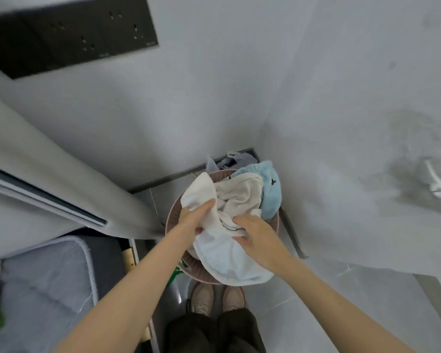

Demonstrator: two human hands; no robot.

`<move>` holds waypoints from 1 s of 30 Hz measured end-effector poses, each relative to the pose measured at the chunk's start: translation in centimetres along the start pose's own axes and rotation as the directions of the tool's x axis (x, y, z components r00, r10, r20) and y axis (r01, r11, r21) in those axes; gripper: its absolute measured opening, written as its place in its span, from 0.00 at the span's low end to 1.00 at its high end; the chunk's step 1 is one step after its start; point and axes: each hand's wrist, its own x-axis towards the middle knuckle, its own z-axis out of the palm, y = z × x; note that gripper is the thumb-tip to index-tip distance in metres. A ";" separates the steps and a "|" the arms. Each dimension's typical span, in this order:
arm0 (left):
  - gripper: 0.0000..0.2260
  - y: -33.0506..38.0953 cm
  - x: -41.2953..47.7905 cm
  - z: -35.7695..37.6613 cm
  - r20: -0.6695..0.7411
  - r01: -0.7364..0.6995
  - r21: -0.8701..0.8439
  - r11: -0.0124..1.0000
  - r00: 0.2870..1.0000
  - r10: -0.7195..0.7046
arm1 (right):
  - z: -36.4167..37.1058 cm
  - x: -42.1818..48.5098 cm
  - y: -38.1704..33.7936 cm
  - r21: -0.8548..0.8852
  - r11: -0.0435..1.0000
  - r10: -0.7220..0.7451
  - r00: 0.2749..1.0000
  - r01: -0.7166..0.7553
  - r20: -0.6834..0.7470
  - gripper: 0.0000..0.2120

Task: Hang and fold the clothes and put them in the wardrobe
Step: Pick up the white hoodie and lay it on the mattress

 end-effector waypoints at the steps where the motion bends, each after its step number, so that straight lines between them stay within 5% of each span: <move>1: 0.40 0.6 -1.3 0.2 0.025 0.021 -0.012 1.000 0.999 -0.020 | -1.5 -0.6 -0.8 0.010 1.000 -0.010 1.000 0.010 -0.011 0.09; 6: 0.30 3.6 -8.4 1.2 0.068 -0.030 0.037 0.999 0.997 0.027 | -10.0 -3.8 -5.5 -0.034 0.999 -0.020 1.000 0.020 -0.009 0.04; 14: 0.13 9.2 -20.4 2.3 0.240 -0.461 0.293 0.838 0.884 0.402 | -18.4 -10.2 -12.2 0.003 0.984 0.177 0.976 -0.178 -0.127 0.10; 22: 0.05 13.5 -35.4 5.4 0.608 -0.877 0.271 0.397 0.476 0.636 | -25.9 -19.8 -19.2 0.211 0.953 0.278 0.903 -0.217 -0.328 0.20; 26: 0.06 13.5 -41.6 7.7 0.752 -0.965 0.170 0.201 0.258 0.607 | -29.0 -25.0 -20.4 0.248 0.924 0.348 0.909 -0.291 -0.231 0.15; 30: 0.09 10.6 -47.0 10.3 0.842 -0.986 0.040 0.161 0.120 0.526 | -30.0 -31.1 -20.2 0.333 0.864 0.437 0.891 -0.377 -0.124 0.14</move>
